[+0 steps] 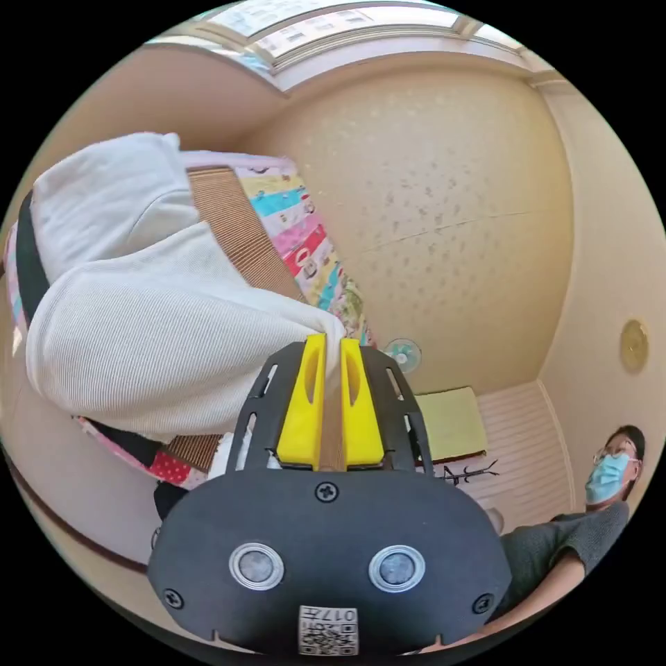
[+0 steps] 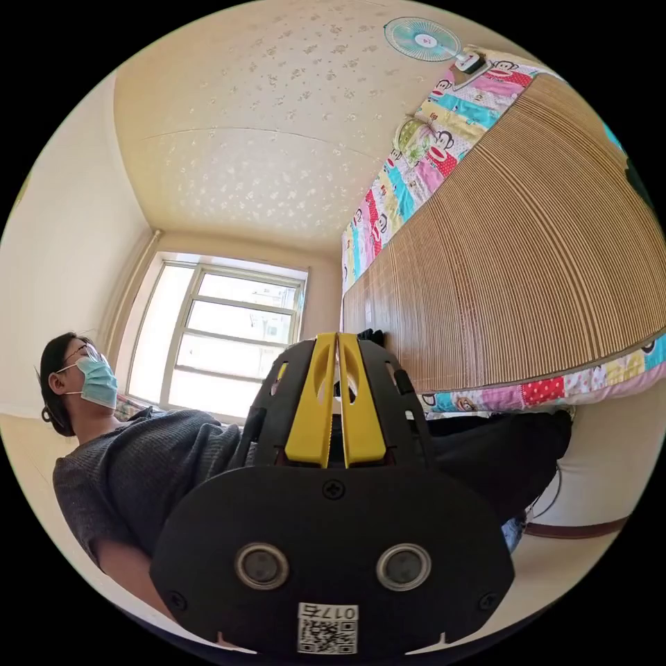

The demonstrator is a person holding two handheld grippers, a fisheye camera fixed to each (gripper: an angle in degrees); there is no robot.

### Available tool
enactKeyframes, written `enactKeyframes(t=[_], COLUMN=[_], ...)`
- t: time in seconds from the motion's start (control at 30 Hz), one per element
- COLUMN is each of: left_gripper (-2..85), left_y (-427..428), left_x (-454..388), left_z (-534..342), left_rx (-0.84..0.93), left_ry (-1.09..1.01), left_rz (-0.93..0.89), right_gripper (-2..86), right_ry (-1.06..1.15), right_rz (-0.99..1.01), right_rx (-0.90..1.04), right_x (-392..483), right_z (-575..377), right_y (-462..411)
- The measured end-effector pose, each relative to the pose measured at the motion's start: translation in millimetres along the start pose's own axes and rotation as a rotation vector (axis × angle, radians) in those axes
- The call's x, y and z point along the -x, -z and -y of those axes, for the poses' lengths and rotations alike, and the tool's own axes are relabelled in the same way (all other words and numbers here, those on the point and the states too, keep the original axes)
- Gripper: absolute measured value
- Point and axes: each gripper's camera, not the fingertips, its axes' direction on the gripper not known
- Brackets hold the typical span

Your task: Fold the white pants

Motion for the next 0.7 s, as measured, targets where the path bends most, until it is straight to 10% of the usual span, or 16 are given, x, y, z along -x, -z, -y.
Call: enactKeyframes(t=[0.43,0.7], left_gripper=[3.6,3.7], left_y=[66,-19], left_x=[-321,-411], left_z=[-84,-183], left_rx=[-0.261,0.052], left_ry=[-0.617,-0.605], left_rz=[-0.858,-1.058], right_gripper=[11.3,29.0], right_ry=[0.257,-0.346], right_rz=[0.272,0.898], right_rx=[0.421,0.578], right_x=[8,-116], right_z=[149,171], right_y=[-82,-181])
